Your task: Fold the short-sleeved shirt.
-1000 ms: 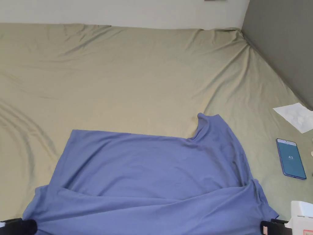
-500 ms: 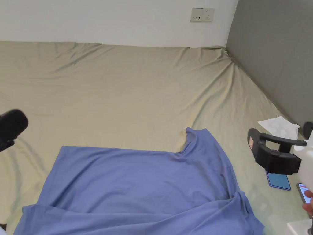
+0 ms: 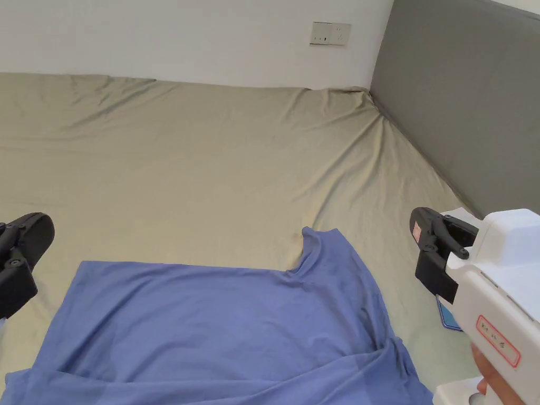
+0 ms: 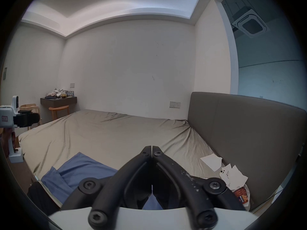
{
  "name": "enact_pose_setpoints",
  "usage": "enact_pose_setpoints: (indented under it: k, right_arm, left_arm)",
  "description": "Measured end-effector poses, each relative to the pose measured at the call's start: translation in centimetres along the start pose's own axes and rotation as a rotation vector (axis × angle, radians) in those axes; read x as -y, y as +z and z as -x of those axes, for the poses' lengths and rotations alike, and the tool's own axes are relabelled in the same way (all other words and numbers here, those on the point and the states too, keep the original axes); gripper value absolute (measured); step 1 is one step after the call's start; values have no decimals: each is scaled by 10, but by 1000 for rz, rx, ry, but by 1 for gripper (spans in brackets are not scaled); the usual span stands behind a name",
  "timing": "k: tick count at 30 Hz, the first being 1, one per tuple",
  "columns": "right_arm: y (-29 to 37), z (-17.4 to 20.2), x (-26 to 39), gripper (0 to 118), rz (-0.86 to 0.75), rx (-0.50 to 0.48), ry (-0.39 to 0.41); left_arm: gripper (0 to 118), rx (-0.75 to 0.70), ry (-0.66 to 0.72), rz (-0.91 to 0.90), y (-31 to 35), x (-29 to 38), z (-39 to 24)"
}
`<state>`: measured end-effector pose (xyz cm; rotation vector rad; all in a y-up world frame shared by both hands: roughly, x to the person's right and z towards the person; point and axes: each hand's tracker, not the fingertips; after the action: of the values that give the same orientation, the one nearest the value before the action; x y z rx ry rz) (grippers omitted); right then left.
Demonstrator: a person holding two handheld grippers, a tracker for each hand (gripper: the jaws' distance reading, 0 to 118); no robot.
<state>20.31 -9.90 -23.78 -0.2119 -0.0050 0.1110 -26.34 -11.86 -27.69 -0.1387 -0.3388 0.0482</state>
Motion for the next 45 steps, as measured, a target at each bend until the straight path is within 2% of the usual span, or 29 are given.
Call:
enact_pose_setpoints:
  k: [3, 4, 5, 6, 7, 8, 9, 10, 15, 16, 17, 19, 20, 22, 23, 24, 25, 26, 29, 31, 34, 35, 36, 37, 38, 39, 40, 43, 45]
  right_arm:
    - [-23, -12, 3, 0, 78, -9, -62]
    - [-35, -19, 6, 6, 119, -16, -82]
    - [-58, -29, 12, 23, 198, -42, -89]
    - [-83, -38, 19, 53, 301, -51, -110]
    - [-108, -47, 29, 99, 375, -51, -134]
    - [-140, -58, 42, 118, 482, -47, -151]
    - [-172, -68, 59, 118, 606, -55, -163]
    - [-198, -77, 77, 116, 618, -63, -218]
    - [-303, -109, 155, 116, 907, -13, -383]
    - [-313, -112, 164, 112, 924, -4, -394]
    - [-323, -114, 173, 103, 941, 5, -399]
    - [-331, -114, 184, 72, 970, 40, -425]
    - [-336, -114, 188, 62, 972, 36, -421]
    - [-338, -109, 189, 58, 982, 41, -418]
    - [-338, -106, 188, 50, 987, 63, -389]
    - [-340, -105, 186, 36, 981, 56, -346]
    - [-340, -103, 185, 12, 973, 47, -327]
    - [-337, -99, 183, 3, 969, 52, -344]
    - [-335, -90, 180, 2, 967, -15, -405]
    - [-334, -85, 176, 1, 958, -8, -400]
    - [-326, -75, 161, 0, 890, -1, -261]
    - [-321, -74, 157, 0, 869, -13, -259]
    - [-317, -74, 154, 0, 861, -46, -279]
    - [-312, -74, 151, 0, 843, -66, -306]
    - [-308, -73, 148, 0, 831, -80, -328]
    - [-304, -70, 146, 0, 827, -100, -320]
    - [-301, -67, 144, 0, 823, -121, -304]
    - [-288, -50, 134, 0, 808, -128, -258]
    - [-284, -47, 133, 0, 806, -146, -287]
  left_arm:
    - [0, 14, 34, 18, -8, 4, 4]
    - [0, 22, 40, 26, -11, 5, 6]
    - [0, 27, 37, 32, -14, 7, 5]
    - [0, 21, 31, 40, -17, 9, 4]
    - [0, 24, 29, 48, -20, 10, 4]
    - [0, 37, 31, 58, -22, 12, 5]
    - [0, 36, 33, 61, -25, 13, 2]
    - [0, 34, 26, 67, -27, 15, 1]
    - [0, 37, 19, 116, -39, 26, 2]
    - [0, 28, 14, 122, -41, 28, 1]
    - [0, 12, 13, 132, -43, 30, 1]
    - [0, 9, 28, 142, -45, 32, 4]
    - [0, 0, 31, 151, -47, 33, 5]
    - [0, -9, 27, 162, -52, 36, 8]
    - [0, -14, 28, 170, -55, 37, 10]
    - [0, -15, 33, 177, -57, 38, 12]
    - [0, -12, 43, 180, -59, 39, 14]
    - [0, -12, 50, 186, -61, 40, 14]
    - [0, -22, 55, 193, -65, 44, 15]
    - [0, -11, 92, 206, -69, 45, 18]
    - [0, 10, 152, 234, -82, 46, 33]
    - [2, 14, 170, 240, -94, 46, 42]
    - [16, 25, 172, 265, -113, 48, 52]
    - [52, 32, 174, 321, -133, 51, 64]
    - [82, 16, 192, 391, -160, 57, 78]
    - [104, 1, 202, 465, -191, 66, 94]
    - [113, -9, 238, 535, -216, 76, 107]
    - [103, -130, 308, 695, -287, 114, 148]
    - [102, -227, 290, 789, -321, 143, 166]
